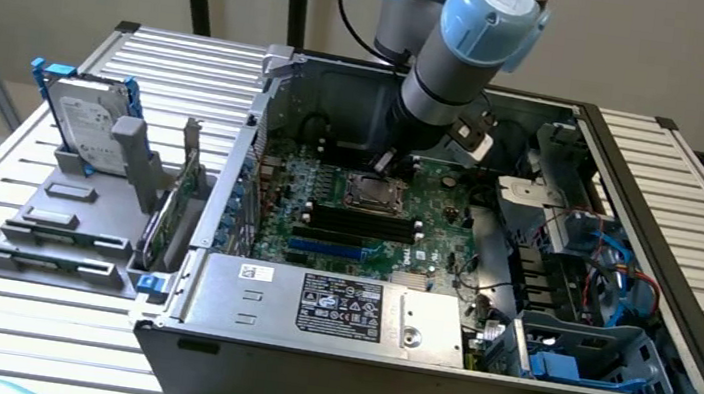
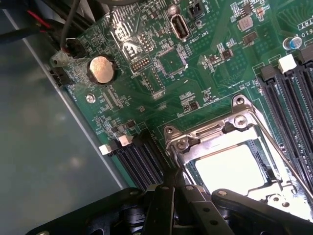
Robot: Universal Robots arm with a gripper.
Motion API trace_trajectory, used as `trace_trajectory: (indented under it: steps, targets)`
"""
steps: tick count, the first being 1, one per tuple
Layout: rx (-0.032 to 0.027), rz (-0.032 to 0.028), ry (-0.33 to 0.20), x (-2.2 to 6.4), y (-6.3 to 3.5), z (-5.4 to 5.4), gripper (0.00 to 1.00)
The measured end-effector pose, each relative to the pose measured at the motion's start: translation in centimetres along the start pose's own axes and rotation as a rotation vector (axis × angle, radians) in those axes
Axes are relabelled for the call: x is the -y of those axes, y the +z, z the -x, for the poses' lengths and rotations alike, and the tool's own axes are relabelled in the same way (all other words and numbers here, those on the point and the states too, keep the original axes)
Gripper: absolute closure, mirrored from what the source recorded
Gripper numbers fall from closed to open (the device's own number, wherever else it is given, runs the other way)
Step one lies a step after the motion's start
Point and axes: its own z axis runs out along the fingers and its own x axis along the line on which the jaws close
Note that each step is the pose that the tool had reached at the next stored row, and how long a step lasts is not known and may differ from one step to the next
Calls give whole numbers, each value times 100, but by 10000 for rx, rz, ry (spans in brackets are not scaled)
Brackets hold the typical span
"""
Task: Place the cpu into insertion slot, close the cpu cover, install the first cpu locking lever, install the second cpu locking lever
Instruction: 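Install the first cpu locking lever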
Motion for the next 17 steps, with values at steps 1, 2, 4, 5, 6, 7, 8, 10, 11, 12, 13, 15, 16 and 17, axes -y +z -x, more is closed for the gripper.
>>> trace_trajectory:
  steps: [1,2,4,5,6,7,8,10,11,12,13,15,16,17]
  targets:
    - [-20,-11,-3,-6,-2,2,89]
    - [-60,-35,-8,-13,-6,8,89]
    - [-170,-102,-23,-26,-12,22,89]
    - [-227,-135,-31,-32,-16,29,89]
    - [-269,-160,-37,-39,-19,37,89]
    - [-291,-171,-40,-46,-23,44,89]
    - [-304,-180,-42,-55,-26,53,89]
    - [-306,-180,-41,-67,-31,68,89]
    - [-312,-185,-42,-70,-31,73,89]
    - [-320,-189,-44,-73,-30,76,89]
    - [-326,-193,-44,-75,-31,79,89]
    - [-345,-205,-47,-78,-32,83,89]
    - [-363,-215,-50,-80,-32,85,89]
    - [-382,-226,-52,-80,-36,86,89]
